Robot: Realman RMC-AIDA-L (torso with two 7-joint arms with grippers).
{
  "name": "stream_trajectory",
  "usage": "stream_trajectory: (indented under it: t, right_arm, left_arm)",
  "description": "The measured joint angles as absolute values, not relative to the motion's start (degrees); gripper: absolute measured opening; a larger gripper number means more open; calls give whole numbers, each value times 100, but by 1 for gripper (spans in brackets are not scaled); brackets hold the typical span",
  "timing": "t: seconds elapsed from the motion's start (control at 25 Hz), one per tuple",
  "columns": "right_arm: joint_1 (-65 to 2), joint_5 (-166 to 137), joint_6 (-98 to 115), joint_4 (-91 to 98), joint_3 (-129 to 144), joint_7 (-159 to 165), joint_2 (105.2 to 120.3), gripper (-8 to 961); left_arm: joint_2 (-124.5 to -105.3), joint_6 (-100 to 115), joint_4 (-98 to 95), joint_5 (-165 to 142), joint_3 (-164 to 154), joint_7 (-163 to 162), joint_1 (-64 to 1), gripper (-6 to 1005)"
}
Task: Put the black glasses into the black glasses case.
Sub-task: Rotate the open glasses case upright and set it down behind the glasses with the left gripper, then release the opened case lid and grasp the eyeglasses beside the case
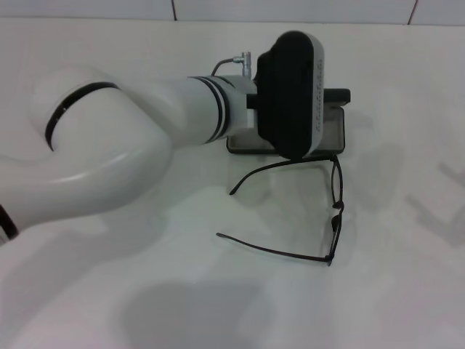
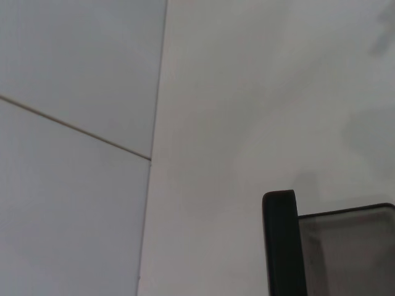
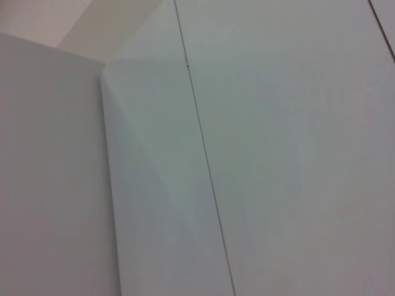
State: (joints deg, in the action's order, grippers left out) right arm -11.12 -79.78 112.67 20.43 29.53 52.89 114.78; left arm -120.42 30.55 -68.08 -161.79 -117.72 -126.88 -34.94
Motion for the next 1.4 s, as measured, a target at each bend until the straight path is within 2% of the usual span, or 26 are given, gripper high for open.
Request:
stream_trajectory:
  t: [0.84, 1.2, 1.4]
  right_arm:
    - [-1054, -7981, 11331, 1947, 2974, 5228, 11478, 836]
    - [-996, -7980, 11417, 1933, 2997, 5235, 11466, 834]
    - [-1199, -8523, 11223, 2198, 3046, 5744, 11354, 833]
  left_arm:
    - [-12052, 3270, -6862, -16178, -12084, -12918, -3510, 202]
    - [-12027, 3308, -7489, -16177, -12021, -12922, -3127, 380]
    - [-12010, 3638, -8842, -15719, -11579, -12931, -2355, 461]
